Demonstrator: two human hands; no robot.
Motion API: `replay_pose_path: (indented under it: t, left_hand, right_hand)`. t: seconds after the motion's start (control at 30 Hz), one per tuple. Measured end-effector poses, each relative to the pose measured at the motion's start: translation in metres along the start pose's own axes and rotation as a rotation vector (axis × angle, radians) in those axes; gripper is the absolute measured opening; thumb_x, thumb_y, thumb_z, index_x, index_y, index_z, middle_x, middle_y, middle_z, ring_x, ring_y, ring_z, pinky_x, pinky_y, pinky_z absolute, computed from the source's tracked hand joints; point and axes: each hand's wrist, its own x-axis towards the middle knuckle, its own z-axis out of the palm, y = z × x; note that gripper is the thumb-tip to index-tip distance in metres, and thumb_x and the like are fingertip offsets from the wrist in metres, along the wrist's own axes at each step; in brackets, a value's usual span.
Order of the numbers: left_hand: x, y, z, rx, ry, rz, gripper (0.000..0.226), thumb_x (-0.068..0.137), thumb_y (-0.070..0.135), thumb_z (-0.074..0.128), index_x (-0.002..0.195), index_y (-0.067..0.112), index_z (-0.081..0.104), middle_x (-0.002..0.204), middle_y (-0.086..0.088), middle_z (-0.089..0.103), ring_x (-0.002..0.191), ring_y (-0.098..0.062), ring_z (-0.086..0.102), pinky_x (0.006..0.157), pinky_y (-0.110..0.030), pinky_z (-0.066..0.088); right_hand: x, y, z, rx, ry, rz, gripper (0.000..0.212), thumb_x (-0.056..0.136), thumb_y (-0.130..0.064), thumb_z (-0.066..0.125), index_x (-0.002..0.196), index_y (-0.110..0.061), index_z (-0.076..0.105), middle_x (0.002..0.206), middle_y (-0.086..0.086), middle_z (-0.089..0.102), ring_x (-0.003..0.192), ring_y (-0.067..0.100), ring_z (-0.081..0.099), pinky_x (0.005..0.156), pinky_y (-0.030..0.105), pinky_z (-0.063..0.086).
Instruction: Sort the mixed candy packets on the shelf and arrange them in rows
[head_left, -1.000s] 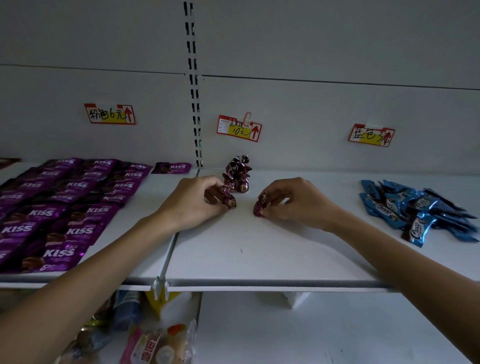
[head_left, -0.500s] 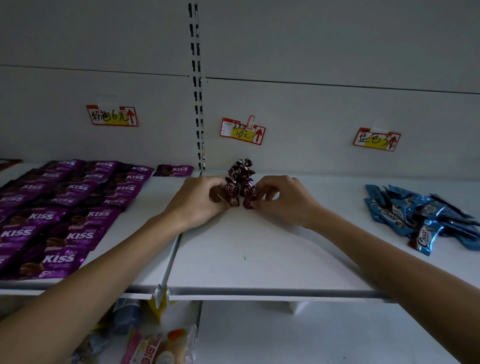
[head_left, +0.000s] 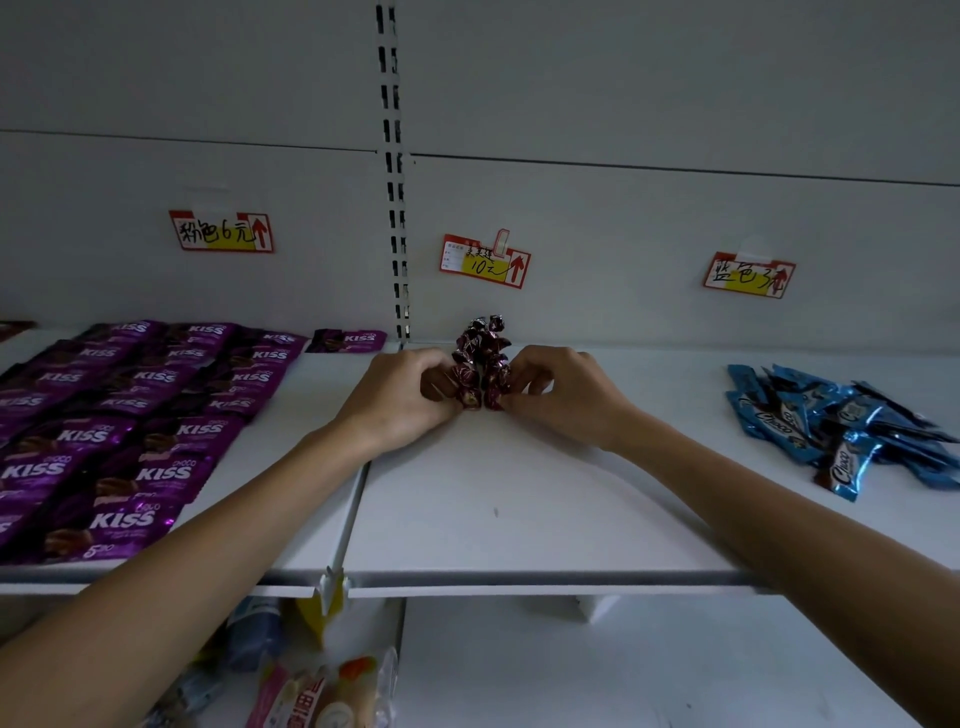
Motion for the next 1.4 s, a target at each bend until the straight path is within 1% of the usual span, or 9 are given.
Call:
replay_pose_path:
  t: [0.2,0.33,0.53,0.63,0.73,0.93,1.03,1.1,1.4]
  left_hand:
    - [-0.005,0.006,-0.007,0.025,0.032,-0.023,0.033,0.077,0.007,0.070,0.108,0.016,0.062,0.097,0.007,0.061,0.079,-0.002,0.056,0.060,-0.002,0.039]
    - [-0.003,0.020,-0.010,0.078,0.074,0.030,0.032,0.080,0.013,0.068,0.110,0.018,0.060,0.107,0.006,0.056,0.089,-0.007,0.054,0.067,-0.013,0.038]
    - [0.000,0.047,-0.002,0.158,0.145,0.164,0.027,0.080,0.014,0.069,0.106,0.017,0.062,0.104,0.006,0.055,0.089,-0.008,0.052,0.068,-0.007,0.035]
    - [0.002,0.069,0.014,0.114,0.101,0.223,0.026,0.079,0.015,0.069,0.104,0.017,0.063,0.102,0.006,0.057,0.087,-0.008,0.054,0.074,-0.015,0.044]
    - [0.010,0.091,0.041,0.039,-0.033,0.251,0.027,0.080,0.018,0.070,0.105,0.021,0.062,0.103,0.010,0.056,0.084,0.001,0.051,0.067,-0.006,0.038]
    - [0.027,0.130,0.109,-0.017,-0.225,0.298,0.034,0.081,0.032,0.068,0.112,0.024,0.058,0.112,0.011,0.056,0.102,-0.004,0.052,0.082,-0.014,0.040]
    - [0.036,0.143,0.137,0.026,-0.310,0.326,0.044,0.084,0.041,0.063,0.124,0.026,0.053,0.125,0.009,0.052,0.112,-0.005,0.047,0.092,-0.022,0.038]
    - [0.042,0.150,0.152,0.041,-0.329,0.337,0.046,0.085,0.045,0.061,0.127,0.029,0.052,0.130,0.008,0.050,0.118,-0.008,0.044,0.096,-0.025,0.036]
    - [0.056,0.153,0.172,0.143,-0.367,0.362,0.059,0.080,0.060,0.051,0.130,0.028,0.049,0.136,0.010,0.048,0.124,-0.007,0.038,0.101,-0.023,0.029]
  right_hand:
    - [-0.012,0.000,-0.009,0.022,0.024,0.018,0.021,0.076,-0.012,0.068,0.097,-0.015,0.065,0.080,-0.005,0.065,0.066,0.003,0.053,0.061,0.008,0.039]
    - [-0.019,0.006,-0.020,0.017,0.023,0.037,0.029,0.079,-0.010,0.068,0.106,-0.016,0.061,0.086,-0.005,0.065,0.071,0.005,0.055,0.062,0.007,0.041]
    - [-0.029,0.016,-0.037,0.007,0.102,0.033,0.023,0.079,-0.012,0.069,0.101,-0.017,0.065,0.086,-0.006,0.066,0.078,0.010,0.059,0.066,0.005,0.040]
    - [-0.038,0.023,-0.051,-0.024,0.137,0.033,0.019,0.078,-0.013,0.070,0.097,-0.018,0.067,0.085,-0.006,0.067,0.082,0.011,0.061,0.067,0.004,0.041]
    - [-0.051,0.035,-0.076,-0.058,0.166,0.049,0.018,0.080,-0.014,0.069,0.098,-0.018,0.067,0.089,-0.005,0.068,0.083,0.008,0.061,0.069,0.004,0.041]
    - [-0.087,0.083,-0.133,-0.313,0.223,0.129,0.030,0.090,-0.030,0.059,0.118,-0.020,0.061,0.118,-0.007,0.057,0.107,0.007,0.049,0.092,0.023,0.037]
    - [-0.107,0.115,-0.153,-0.587,0.094,0.263,0.050,0.093,-0.049,0.041,0.140,-0.030,0.039,0.150,-0.003,0.031,0.138,0.018,0.023,0.113,0.045,0.021]
    - [-0.117,0.133,-0.160,-0.663,-0.026,0.362,0.055,0.093,-0.057,0.027,0.145,-0.038,0.023,0.155,-0.007,0.017,0.143,0.018,0.012,0.115,0.050,0.011]
    - [-0.118,0.154,-0.166,-0.601,0.041,0.242,0.053,0.090,-0.058,0.034,0.138,-0.035,0.037,0.147,-0.006,0.036,0.134,0.019,0.031,0.109,0.052,0.024]
